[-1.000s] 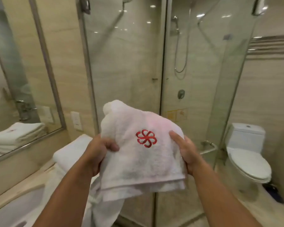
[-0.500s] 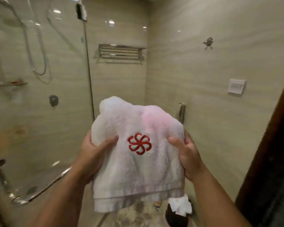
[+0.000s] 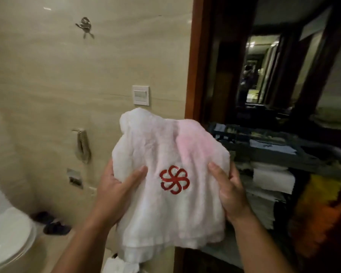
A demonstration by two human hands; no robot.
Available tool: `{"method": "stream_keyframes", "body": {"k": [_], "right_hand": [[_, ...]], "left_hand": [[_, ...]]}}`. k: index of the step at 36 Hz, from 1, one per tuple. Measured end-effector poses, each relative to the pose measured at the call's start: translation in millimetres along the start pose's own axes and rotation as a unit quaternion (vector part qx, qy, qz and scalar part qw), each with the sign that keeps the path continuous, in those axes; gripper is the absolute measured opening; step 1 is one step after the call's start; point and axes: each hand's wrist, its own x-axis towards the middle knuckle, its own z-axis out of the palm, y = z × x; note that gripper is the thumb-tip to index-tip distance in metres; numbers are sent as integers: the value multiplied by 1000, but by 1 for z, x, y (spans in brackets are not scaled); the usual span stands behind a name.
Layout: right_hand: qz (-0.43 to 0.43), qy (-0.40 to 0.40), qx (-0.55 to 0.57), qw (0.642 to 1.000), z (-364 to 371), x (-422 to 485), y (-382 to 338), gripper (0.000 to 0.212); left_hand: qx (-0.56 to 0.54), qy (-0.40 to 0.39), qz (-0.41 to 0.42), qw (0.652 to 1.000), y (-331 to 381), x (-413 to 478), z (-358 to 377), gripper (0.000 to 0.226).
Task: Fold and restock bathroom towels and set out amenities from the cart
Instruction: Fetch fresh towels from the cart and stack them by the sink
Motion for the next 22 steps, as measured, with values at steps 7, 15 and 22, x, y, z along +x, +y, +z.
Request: {"method": "stream_keyframes", "body": {"k": [7,15,22], "right_hand": [[-56,145,-47,987,-92,54,-17,49],[-66,240,-110,962,-217,142,-13,49],[-51,248,-145,957,-321,257,-26,45]], "left_hand": [[-45,-134,-8,990,-48,78,127,67],[-58,-224,-5,973,-110,145,288,76],[-96,-213,-87,968,-146,209,427,50]]}}
